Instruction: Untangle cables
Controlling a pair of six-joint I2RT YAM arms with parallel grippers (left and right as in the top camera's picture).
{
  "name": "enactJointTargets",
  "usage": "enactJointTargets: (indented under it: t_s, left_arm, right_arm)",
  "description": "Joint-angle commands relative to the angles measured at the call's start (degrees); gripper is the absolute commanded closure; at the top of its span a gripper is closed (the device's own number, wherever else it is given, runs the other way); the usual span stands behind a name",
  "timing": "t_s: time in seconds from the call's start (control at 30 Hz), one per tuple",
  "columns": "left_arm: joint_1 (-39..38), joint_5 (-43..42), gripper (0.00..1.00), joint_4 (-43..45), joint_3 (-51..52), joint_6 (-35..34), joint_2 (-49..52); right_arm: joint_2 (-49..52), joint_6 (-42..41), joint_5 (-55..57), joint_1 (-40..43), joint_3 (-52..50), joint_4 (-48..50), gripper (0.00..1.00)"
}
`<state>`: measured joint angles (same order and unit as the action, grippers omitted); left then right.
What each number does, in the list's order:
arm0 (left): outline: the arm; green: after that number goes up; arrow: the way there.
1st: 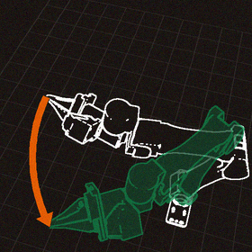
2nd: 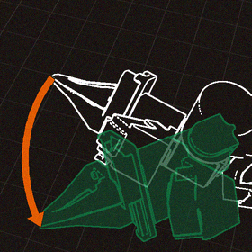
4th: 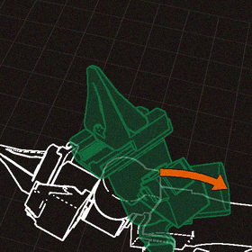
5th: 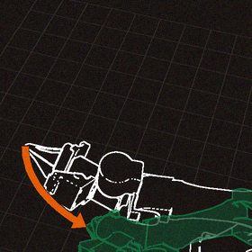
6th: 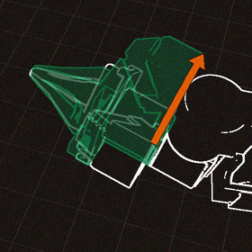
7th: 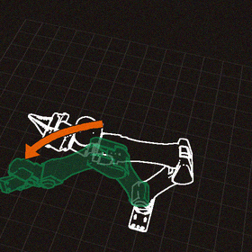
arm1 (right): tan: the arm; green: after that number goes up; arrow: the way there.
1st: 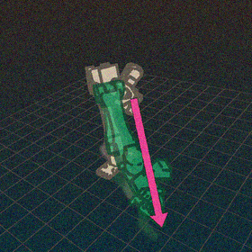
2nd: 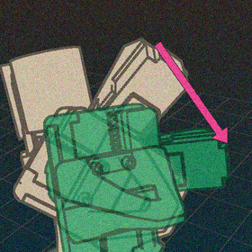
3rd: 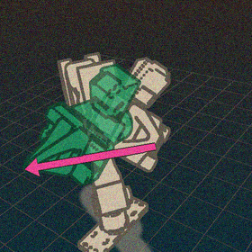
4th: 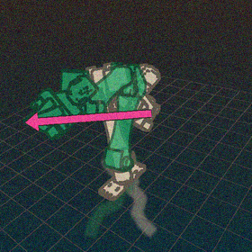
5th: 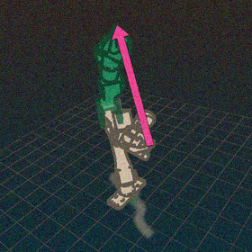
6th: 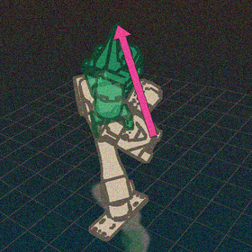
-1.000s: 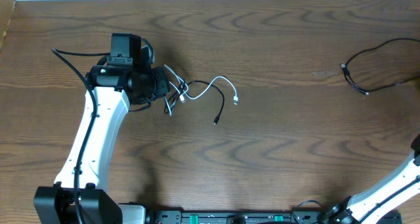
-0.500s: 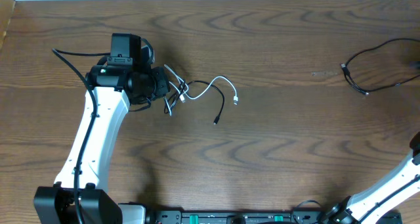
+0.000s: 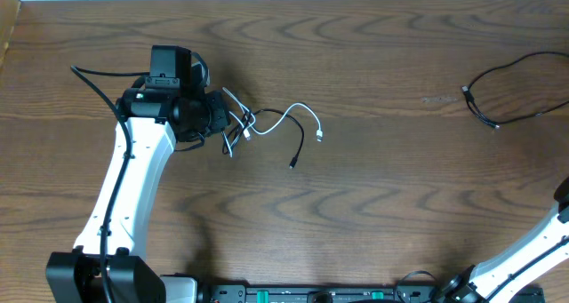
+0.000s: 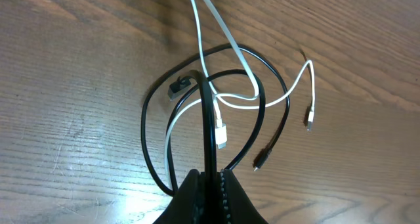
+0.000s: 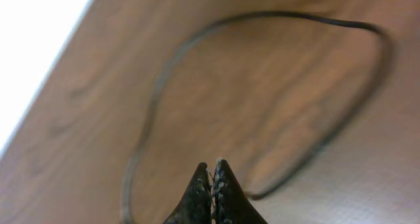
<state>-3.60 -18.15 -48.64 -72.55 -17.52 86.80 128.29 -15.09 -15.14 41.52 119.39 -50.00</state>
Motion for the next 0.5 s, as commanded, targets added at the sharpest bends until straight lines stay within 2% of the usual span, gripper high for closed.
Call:
enactJointTargets:
  t_s: [0.0, 0.17, 0.37, 0.47]
  left_arm:
    - [0.0, -0.7, 0.92, -0.2, 0.4, 1.2, 0.2]
    - [0.0, -0.7, 0.92, -0.2, 0.4, 1.2, 0.2]
    - [0.0, -0.7, 0.92, -0.6, 0.4, 1.2, 0.2]
    - [0.0, -0.7, 0.92, -0.5, 0.4, 1.2, 0.2]
  right_arm:
    - [-1.2, -1.6, 10.9, -0.6, -4.0, -0.2, 0.99]
    - [-1.2, -1.6, 13.8, 0.2, -13.9, 0.4, 0.99]
    - [-1.2, -9.0, 23.9, 2.5, -20.7, -7.7, 0.99]
    - [-1.2, -9.6, 25.0, 4.3, -21.7, -9.6, 0.99]
